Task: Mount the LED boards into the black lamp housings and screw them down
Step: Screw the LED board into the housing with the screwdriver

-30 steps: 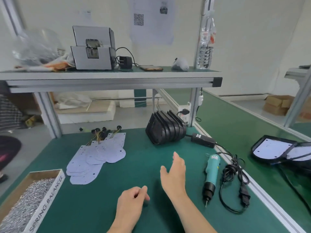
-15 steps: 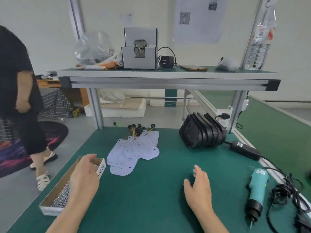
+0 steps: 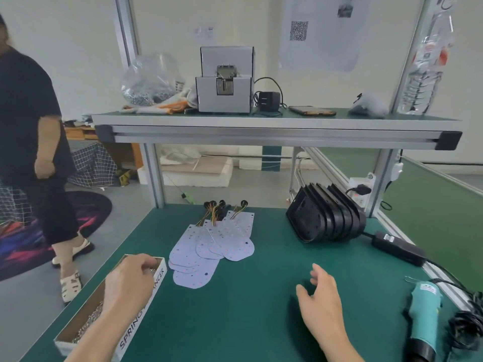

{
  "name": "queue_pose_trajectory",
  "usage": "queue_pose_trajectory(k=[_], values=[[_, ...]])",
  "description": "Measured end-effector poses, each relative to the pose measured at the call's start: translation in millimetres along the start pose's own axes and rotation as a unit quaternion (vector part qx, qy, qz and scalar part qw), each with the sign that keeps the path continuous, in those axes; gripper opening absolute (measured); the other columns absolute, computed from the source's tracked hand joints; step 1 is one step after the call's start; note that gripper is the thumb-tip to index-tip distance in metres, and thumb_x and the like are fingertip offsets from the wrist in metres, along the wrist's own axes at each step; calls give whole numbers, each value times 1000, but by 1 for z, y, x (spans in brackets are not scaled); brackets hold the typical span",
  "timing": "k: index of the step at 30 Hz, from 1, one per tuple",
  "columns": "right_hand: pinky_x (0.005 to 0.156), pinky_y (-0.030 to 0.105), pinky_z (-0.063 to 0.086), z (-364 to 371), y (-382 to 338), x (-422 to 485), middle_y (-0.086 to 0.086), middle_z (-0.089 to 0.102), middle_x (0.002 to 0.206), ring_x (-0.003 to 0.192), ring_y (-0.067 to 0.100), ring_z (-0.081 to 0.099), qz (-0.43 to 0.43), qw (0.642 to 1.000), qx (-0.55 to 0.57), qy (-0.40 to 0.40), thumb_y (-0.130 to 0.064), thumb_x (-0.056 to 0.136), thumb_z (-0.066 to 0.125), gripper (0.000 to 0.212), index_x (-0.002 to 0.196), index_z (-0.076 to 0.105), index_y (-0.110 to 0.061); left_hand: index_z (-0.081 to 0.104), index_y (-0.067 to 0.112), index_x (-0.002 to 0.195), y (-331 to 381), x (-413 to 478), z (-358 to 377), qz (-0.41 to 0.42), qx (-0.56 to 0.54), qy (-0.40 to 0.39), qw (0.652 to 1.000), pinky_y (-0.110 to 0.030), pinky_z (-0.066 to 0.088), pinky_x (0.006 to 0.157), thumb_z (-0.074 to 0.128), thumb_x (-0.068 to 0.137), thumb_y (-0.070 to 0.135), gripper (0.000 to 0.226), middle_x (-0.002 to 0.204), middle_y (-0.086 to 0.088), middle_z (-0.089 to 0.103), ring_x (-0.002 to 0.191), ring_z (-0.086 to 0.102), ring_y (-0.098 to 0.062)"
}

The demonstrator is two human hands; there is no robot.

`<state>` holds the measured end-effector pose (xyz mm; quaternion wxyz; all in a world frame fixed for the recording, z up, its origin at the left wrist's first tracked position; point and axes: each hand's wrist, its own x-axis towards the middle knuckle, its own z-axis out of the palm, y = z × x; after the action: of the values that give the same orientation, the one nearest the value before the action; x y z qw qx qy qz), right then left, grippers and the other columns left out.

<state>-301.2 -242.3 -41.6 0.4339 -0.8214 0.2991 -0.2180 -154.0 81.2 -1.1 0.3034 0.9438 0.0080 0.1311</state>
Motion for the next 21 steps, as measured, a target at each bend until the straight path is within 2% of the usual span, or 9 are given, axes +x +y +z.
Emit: queue_pose_trajectory(k=[3, 6, 8, 11, 14, 18, 21], values=[[104, 36, 42, -5, -5, 24, 4, 46, 140, 124, 17, 50, 7, 1000, -3, 11, -10, 95, 61, 60, 150, 38, -10, 74, 20, 101, 25, 21, 16, 25, -25, -1, 999, -32, 47, 80, 46, 87, -1, 38, 108, -5, 72, 96, 63, -31], [103, 38, 44, -8, -8, 52, 6, 48, 139, 120, 18, 52, 18, 999, -1, 32, -12, 95, 62, 58, 149, 39, -9, 72, 18, 106, 47, 47, 35, 55, -7, -15, 998, -37, 48, 93, 46, 89, 1, 35, 114, -3, 70, 102, 63, -28], [98, 37, 45, -8, -8, 73, 6, 52, 133, 112, 18, 55, 39, 998, 7, 57, -20, 95, 64, 55, 145, 44, -9, 70, 21, 107, 61, 66, 50, 60, 17, -37, 997, -40, 46, 98, 48, 92, 8, 30, 114, 1, 69, 101, 63, -24], [86, 36, 46, -5, -8, 104, 1, 62, 111, 94, 19, 56, 95, 990, 6, 100, -46, 92, 66, 43, 118, 59, -13, 67, 29, 101, 83, 95, 73, 56, 50, -74, 994, -37, 45, 95, 48, 95, 20, 21, 105, 7, 68, 96, 61, -20], [80, 39, 53, -4, -10, 126, 1, 69, 83, 86, 24, 65, 142, 986, -29, 87, -68, 85, 60, 50, 86, 60, -17, 66, 26, 97, 105, 124, 95, 34, 73, -101, 992, -34, 42, 89, 52, 93, 25, 15, 97, 4, 67, 91, 59, -21], [68, 35, 55, 0, -10, 135, -2, 66, 49, 70, 24, 68, 149, 983, -72, 83, -74, 82, 57, 62, 68, 64, -14, 67, 16, 85, 124, 150, 122, -14, 96, -141, 985, -34, 48, 87, 57, 91, 34, 22, 88, -3, 70, 89, 65, -25], [67, 33, 54, 3, -7, 141, -4, 64, 45, 66, 24, 67, 145, 981, -104, 78, -70, 87, 54, 62, 60, 66, -14, 66, 16, 77, 129, 160, 140, -25, 101, -147, 984, -35, 51, 88, 59, 90, 42, 29, 82, 0, 71, 81, 66, -22]])
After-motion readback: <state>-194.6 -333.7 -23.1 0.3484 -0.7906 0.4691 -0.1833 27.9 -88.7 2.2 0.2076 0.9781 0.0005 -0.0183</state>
